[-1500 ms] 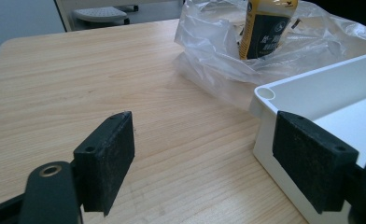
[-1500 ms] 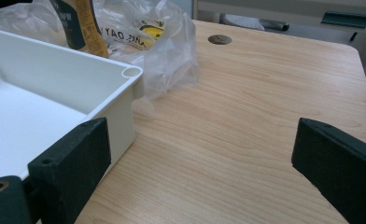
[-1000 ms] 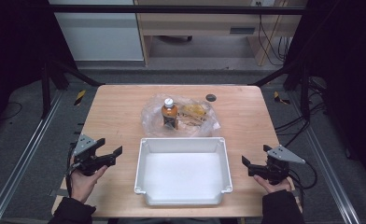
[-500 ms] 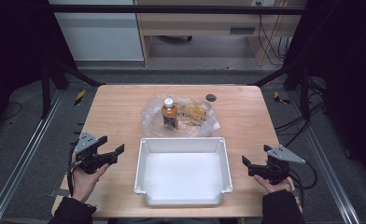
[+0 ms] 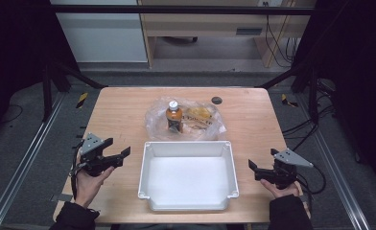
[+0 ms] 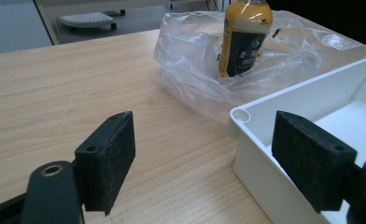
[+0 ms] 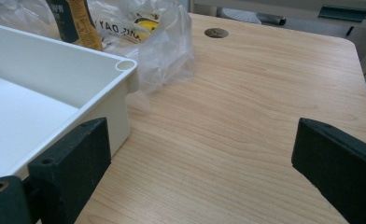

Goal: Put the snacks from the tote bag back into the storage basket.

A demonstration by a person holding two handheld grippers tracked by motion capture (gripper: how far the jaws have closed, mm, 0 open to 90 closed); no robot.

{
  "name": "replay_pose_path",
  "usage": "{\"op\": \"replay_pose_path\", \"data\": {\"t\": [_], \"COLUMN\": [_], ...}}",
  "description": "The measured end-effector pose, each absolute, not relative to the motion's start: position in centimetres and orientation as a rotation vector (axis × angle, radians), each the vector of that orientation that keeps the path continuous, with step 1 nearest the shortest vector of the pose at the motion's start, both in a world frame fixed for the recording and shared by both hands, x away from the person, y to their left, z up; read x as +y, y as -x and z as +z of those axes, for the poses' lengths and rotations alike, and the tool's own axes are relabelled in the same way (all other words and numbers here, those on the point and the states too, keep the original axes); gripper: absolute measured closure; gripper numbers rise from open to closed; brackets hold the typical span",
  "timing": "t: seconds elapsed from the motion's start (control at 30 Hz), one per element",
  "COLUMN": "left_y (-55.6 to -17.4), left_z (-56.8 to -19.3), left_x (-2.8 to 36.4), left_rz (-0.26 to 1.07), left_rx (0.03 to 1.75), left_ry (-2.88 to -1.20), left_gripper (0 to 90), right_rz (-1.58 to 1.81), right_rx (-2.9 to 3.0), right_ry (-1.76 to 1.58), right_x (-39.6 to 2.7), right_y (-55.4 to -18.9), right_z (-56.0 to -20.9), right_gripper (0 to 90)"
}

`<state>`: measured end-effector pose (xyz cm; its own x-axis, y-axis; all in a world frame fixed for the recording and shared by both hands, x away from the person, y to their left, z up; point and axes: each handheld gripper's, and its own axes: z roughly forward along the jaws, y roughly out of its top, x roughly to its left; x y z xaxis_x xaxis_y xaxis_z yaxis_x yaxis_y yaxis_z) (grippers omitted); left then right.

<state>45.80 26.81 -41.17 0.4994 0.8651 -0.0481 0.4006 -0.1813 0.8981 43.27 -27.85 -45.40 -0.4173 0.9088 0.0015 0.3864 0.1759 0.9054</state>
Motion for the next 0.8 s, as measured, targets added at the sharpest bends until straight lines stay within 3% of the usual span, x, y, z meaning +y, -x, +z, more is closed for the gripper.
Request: {"op": "replay_pose_path", "data": {"t": [0.8], "left_y": [-47.9], "left_z": [-39.6], "left_x": [24.6], "left_rz": [0.615], "left_rx": [1.018], "left_ry": [-1.774], "left_gripper": [22.2], "right_rz": [1.209], "right_rx": [1.885], "right_ry": [-1.224], "right_x": [-28.0], "right_y": [-43.3], "right_z": [-45.3], "right_gripper": [4.9]}}
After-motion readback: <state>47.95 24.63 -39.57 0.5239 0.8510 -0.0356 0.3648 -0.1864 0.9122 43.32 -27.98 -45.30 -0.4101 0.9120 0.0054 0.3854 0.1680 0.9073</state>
